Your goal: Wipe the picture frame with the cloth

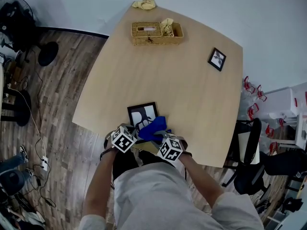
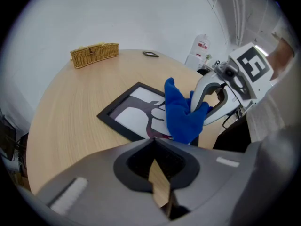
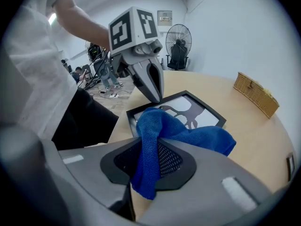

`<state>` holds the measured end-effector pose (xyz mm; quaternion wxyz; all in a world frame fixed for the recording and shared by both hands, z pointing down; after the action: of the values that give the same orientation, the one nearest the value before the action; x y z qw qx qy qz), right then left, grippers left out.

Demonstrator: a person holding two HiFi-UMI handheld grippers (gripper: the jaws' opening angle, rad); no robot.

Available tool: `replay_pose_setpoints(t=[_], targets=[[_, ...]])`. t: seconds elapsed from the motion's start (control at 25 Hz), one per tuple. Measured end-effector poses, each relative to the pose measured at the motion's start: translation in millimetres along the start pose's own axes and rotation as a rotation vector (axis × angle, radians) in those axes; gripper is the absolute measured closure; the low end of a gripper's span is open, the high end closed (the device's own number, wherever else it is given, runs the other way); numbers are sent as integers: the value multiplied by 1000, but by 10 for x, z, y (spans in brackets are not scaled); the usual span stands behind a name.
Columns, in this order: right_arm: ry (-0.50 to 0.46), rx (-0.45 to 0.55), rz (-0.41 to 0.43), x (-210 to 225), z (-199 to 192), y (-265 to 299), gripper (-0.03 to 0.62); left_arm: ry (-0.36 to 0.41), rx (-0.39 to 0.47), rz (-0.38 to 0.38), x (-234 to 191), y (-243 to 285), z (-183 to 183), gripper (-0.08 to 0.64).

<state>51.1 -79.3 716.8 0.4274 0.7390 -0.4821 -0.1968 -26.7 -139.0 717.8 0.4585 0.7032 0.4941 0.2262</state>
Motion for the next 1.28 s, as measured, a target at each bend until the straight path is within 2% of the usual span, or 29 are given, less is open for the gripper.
replay_pose_setpoints(t=[0.24, 0.52, 0.64, 0.88, 1.08, 1.16, 1.28], targets=[[39, 14, 24, 57, 73, 60, 512, 4, 8, -7, -27, -19, -27, 508], [66, 38, -57, 392, 290, 201, 515, 18, 8, -22, -27, 8, -3, 508], [109, 62, -86, 613, 450, 275, 515, 20, 4, -22, -28, 15, -5, 508], [176, 101, -202, 1058, 821, 448, 515, 19, 13, -16, -27, 25, -1, 508], [209, 116, -265, 1177, 1048, 513, 517, 19, 19, -19, -44, 25, -19, 508], [214, 137, -253, 1117, 1196, 593, 518, 16, 25, -19, -51, 14, -26, 508], [166, 101, -191, 935, 1407, 785, 518, 13, 32, -17, -52, 16, -21, 508]])
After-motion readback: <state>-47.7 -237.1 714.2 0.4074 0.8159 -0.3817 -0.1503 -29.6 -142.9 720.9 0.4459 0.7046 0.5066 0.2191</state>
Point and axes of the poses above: the fingertips, and each gripper's own axes: y forward along the fingers, x to its right, z out of its top, the point moved 1 cm from there along -y, backward along the fingers, and after that the axes turned 8 degrees about y, right-handed, at the moved point
